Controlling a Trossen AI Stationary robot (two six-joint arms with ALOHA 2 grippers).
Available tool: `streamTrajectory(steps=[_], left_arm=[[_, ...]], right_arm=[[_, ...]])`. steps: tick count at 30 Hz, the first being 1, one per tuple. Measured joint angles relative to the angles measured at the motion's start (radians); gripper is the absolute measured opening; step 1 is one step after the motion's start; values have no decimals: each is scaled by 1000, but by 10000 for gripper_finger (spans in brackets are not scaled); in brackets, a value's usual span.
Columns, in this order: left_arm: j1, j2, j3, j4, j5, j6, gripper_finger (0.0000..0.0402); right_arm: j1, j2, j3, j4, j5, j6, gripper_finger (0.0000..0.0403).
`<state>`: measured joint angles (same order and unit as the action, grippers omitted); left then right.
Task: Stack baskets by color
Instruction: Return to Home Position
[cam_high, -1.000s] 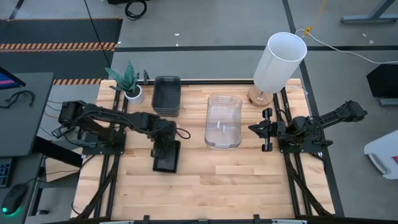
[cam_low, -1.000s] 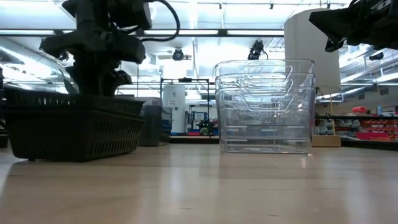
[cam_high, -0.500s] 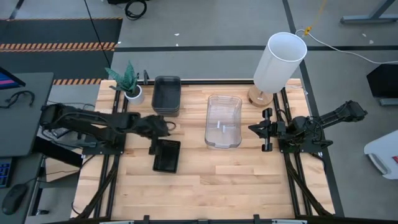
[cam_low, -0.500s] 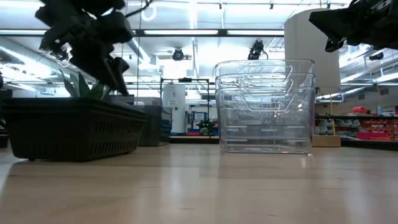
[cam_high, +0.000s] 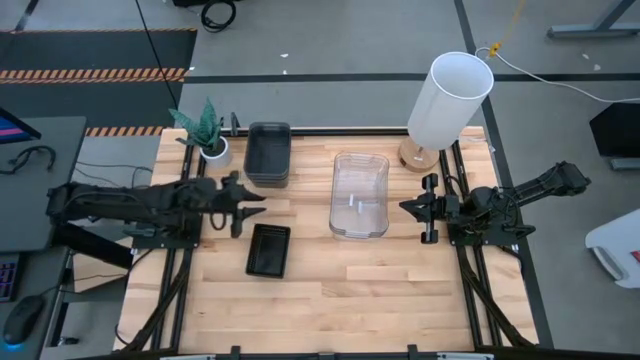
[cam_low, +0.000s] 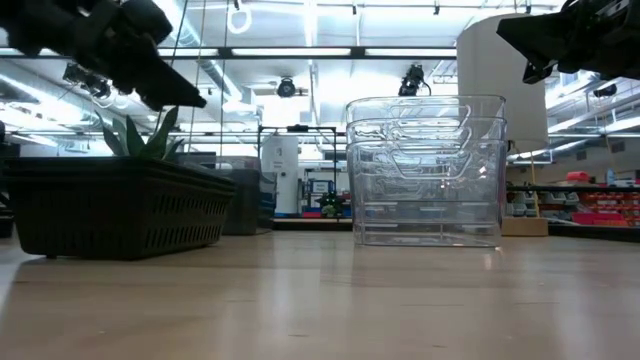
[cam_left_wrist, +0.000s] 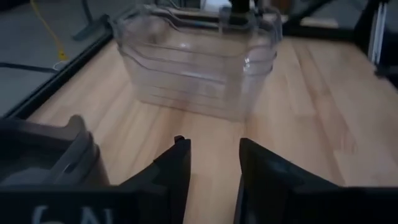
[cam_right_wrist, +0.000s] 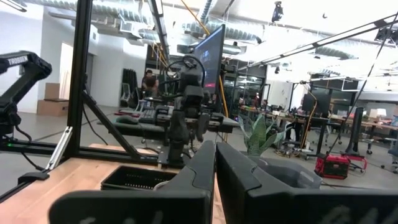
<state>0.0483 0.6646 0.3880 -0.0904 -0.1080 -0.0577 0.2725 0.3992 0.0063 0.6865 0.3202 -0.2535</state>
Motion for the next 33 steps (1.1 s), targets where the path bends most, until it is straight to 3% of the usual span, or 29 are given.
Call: streamTrajectory(steps=[8,17,23,33], left_arm=[[-2,-244,-133,47,-36,-70,122],[-2,-468,-205,-22,-61,-82,108],[-2,-567,-257,-66,-64,-93,96],[-2,-626,-361,101,-47,-29,71]], right_arm=[[0,0,0,0,0,0,22],[0,0,0,0,0,0,22],[0,0,0,0,0,0,22],[0,0,0,19,0,0,22]])
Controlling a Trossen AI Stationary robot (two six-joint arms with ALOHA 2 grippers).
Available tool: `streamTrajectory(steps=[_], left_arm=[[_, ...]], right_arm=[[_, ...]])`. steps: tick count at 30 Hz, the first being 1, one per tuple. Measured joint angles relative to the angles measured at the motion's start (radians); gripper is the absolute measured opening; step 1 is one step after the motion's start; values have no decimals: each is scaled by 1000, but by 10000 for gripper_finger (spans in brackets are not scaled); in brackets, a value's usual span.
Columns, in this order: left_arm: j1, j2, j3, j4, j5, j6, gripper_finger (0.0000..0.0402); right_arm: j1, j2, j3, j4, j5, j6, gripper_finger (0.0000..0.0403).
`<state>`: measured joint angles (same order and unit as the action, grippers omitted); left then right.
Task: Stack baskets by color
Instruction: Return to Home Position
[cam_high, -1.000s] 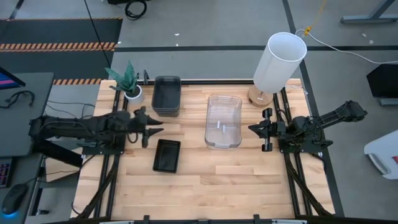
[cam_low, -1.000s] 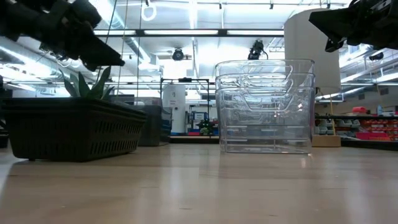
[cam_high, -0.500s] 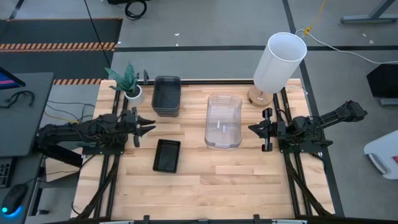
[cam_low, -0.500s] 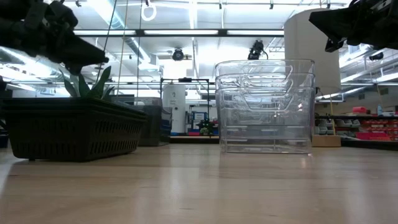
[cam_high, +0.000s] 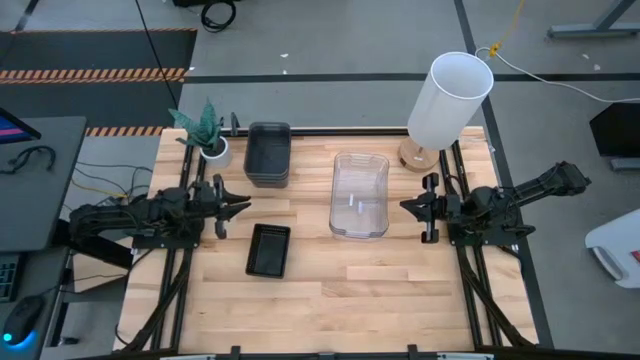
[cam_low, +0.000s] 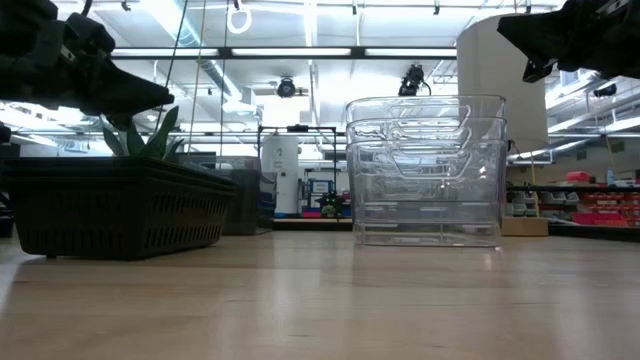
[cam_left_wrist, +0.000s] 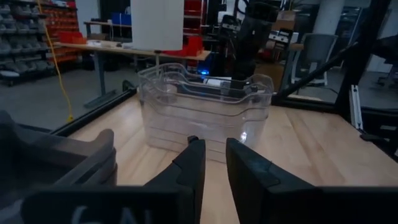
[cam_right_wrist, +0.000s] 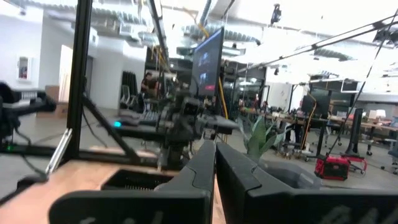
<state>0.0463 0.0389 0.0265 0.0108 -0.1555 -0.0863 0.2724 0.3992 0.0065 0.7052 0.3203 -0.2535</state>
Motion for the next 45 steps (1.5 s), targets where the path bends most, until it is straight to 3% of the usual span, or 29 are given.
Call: streamTrajectory(steps=[5,12,20,27,31,38,45], left_arm=[[0,-2,-1,4,2,22,60],[-1,-2,-3,14,2,40,51],[-2,0,-3,21,84,182,49],[-2,0,-3,-5,137,256,41],[-2,0,-1,-10,204,222,41],[-2,0,0,-17,178,-12,40],[-1,0,0,-16,170,15,47]], right_arm=[[0,-1,0,3,13,47,22],[0,3,0,-176,160,30,22],[0,3,0,-216,205,-159,22],[0,3,0,-213,210,-165,22],[0,3,0,-213,210,-165,22],[0,3,0,-213,210,-165,22],[0,3,0,-213,210,-165,22]])
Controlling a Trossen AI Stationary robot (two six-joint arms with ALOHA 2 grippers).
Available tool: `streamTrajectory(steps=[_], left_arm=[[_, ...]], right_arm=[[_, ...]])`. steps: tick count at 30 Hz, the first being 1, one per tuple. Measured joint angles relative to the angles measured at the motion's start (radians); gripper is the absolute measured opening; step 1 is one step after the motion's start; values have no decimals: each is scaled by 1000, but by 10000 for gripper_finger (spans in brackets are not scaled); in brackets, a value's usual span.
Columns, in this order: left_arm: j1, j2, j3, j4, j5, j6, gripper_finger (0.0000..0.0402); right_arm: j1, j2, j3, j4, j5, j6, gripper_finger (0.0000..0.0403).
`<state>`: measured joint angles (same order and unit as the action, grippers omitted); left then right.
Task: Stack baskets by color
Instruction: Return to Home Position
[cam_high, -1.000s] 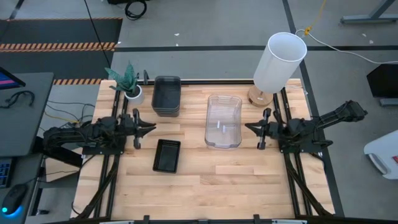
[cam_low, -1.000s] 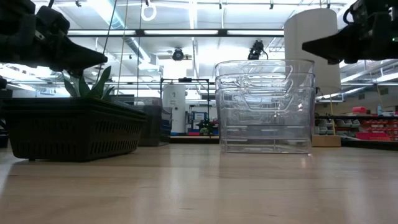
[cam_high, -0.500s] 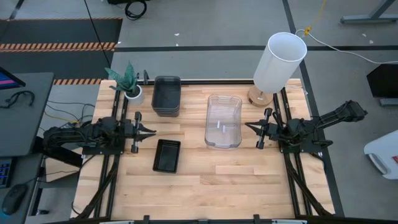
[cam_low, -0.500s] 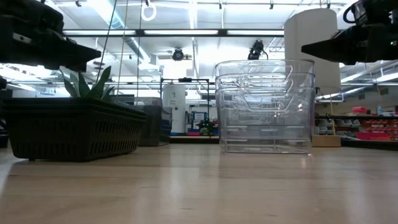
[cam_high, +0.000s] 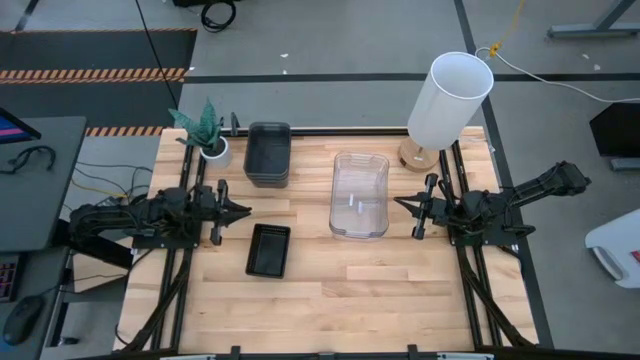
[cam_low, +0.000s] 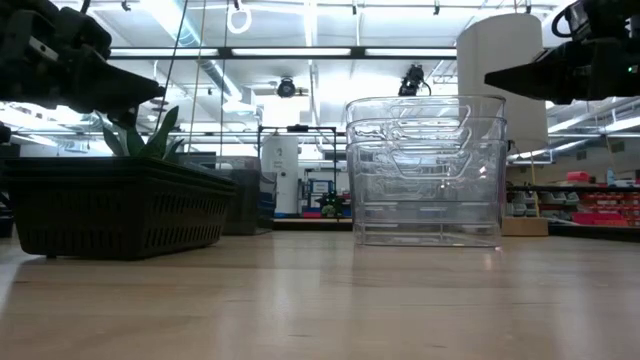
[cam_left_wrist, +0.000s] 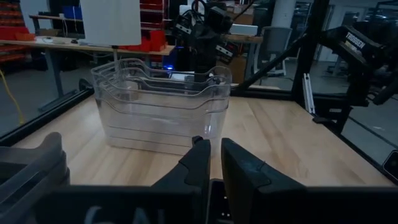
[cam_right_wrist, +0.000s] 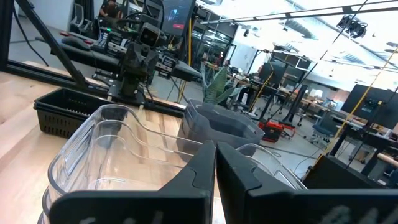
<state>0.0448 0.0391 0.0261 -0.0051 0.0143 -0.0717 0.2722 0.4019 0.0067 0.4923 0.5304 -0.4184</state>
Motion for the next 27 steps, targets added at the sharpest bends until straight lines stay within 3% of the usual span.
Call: streamTrajectory(steps=[27], left_arm=[[0,0,-1,2,-2,0,41]], right_arm=[[0,0,0,0,0,0,22]])
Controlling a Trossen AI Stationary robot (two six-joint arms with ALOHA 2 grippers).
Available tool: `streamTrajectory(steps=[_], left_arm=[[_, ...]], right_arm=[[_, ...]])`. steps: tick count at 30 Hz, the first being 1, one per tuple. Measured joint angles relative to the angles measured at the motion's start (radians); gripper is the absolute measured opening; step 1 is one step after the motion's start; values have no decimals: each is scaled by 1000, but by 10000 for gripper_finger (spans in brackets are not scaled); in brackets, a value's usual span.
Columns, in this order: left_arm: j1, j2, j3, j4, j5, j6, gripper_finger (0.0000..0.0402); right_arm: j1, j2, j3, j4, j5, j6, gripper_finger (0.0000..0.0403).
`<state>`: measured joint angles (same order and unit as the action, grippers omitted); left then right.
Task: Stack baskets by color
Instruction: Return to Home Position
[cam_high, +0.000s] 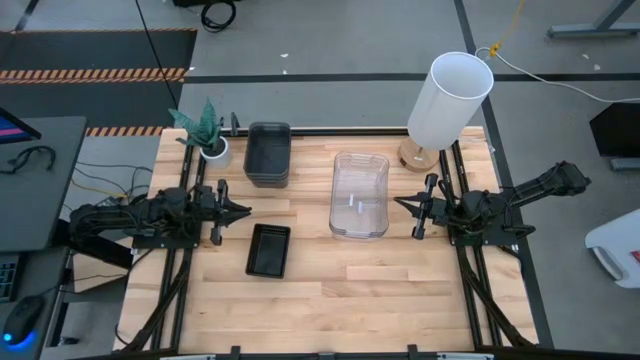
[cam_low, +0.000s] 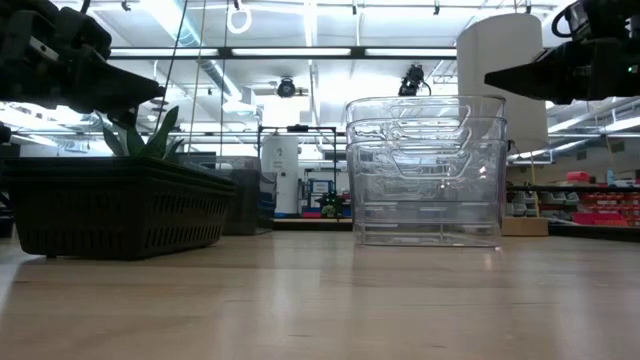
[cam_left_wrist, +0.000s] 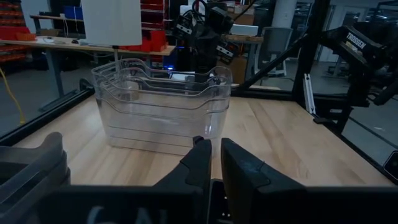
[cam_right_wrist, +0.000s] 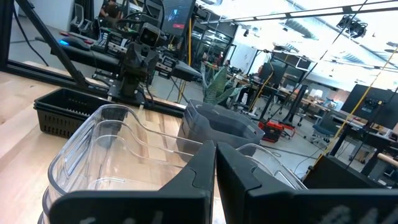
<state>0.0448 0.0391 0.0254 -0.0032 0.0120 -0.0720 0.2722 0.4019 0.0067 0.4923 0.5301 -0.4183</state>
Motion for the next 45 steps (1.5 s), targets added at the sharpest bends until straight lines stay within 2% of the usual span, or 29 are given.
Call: streamTrajectory(steps=[45], left_arm=[[0,0,0,0,0,0,46]], right_arm=[[0,0,0,0,0,0,22]])
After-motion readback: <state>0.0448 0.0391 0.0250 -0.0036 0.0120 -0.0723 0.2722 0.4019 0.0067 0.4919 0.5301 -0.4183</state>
